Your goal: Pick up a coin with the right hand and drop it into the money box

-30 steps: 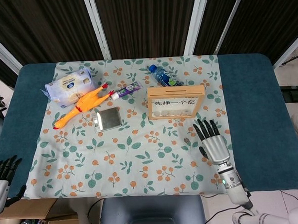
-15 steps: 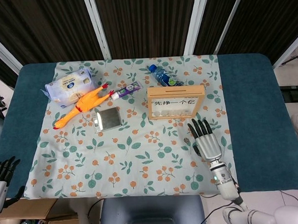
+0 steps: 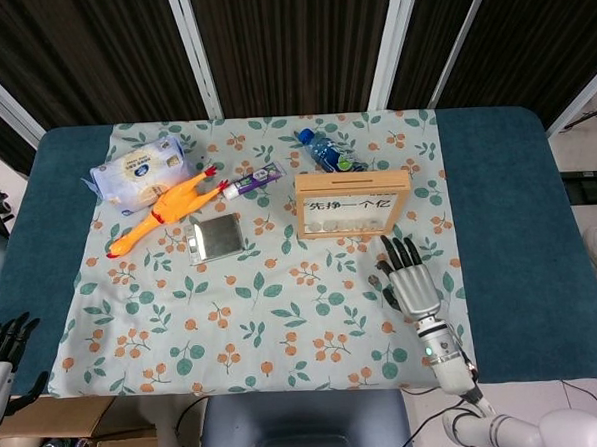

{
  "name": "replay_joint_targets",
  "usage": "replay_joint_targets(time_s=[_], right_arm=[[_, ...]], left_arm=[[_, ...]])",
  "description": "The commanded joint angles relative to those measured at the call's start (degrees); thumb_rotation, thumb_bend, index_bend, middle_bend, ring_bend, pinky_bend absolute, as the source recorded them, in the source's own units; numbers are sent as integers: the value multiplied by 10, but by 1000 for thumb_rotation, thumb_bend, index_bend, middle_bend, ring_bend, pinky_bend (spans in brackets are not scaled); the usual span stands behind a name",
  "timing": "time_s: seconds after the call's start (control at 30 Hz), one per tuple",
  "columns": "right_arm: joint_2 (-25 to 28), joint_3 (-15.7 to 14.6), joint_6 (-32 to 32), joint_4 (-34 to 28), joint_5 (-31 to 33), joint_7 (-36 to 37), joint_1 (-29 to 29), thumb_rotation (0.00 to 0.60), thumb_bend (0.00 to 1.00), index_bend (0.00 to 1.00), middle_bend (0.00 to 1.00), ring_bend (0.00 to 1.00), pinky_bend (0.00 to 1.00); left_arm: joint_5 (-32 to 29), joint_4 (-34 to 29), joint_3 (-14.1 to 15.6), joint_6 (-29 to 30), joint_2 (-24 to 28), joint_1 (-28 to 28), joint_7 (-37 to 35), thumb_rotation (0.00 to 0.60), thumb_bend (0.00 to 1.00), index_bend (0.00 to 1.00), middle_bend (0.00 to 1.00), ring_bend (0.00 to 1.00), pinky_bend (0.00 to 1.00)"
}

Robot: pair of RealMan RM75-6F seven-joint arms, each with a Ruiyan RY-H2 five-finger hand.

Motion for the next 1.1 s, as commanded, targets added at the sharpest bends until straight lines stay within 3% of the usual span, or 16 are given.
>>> replay_joint_targets(time_s=[0.03, 0.5, 1.1], right_arm=[[-1, 0, -1, 2, -1, 3, 1, 600, 460, 512, 29, 0, 0], [-23, 7, -24, 35, 0, 24, 13, 600, 461, 550, 49, 0, 0], [-24, 6, -46, 26, 4, 11, 16, 600, 460, 535, 50, 0, 0]], left_arm=[[0, 0, 0, 0, 0, 0, 1, 600, 359, 0, 0, 0, 0], [-3, 0, -1, -8, 2, -4, 1, 600, 360, 0, 0, 0, 0], [-2, 4, 1, -7, 3, -3, -4, 600, 363, 0, 0, 0, 0]])
